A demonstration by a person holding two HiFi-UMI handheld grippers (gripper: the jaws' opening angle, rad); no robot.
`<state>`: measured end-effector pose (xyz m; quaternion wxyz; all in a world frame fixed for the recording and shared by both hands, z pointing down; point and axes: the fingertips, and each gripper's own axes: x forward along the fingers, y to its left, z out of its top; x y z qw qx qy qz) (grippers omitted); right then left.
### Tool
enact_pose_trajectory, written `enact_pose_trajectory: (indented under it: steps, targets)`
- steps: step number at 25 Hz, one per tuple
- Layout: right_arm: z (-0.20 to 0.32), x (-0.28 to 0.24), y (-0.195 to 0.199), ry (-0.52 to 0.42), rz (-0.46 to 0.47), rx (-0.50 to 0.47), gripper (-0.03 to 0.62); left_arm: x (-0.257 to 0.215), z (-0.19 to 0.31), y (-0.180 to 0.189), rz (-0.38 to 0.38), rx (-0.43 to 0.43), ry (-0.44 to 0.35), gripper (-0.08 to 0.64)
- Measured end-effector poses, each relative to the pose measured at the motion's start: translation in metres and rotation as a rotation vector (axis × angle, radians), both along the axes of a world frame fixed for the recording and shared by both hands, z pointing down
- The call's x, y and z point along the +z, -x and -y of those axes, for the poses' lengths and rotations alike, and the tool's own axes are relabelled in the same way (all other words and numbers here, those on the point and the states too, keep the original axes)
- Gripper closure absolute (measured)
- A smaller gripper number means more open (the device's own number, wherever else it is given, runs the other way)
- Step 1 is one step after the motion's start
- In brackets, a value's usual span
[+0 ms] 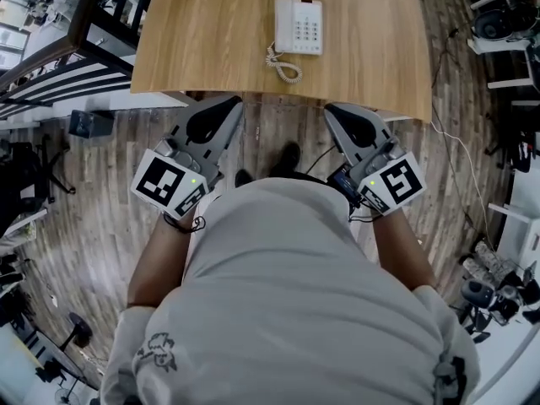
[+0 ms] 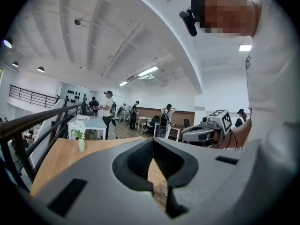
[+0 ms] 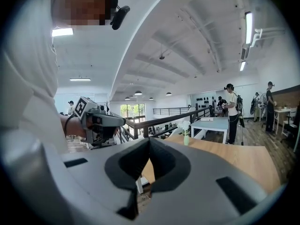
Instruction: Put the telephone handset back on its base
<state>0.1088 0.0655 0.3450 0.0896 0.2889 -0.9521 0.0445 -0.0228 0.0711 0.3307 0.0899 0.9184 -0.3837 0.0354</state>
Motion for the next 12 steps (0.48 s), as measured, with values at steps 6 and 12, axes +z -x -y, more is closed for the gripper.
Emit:
enact_pose_trajectory:
  steps: [6, 12]
  targets:
    - [-0.047, -0.004, 0.032, -0.021, -0.002, 0.031, 0.588, -0.008, -0.045, 0.032, -0.017, 0.009, -0.022, 0.554]
    - [-0.082, -0.002, 0.055, -0.029, -0.011, 0.07, 0.588, -0.007, -0.081, 0.058, -0.037, 0.024, -0.024, 0.554]
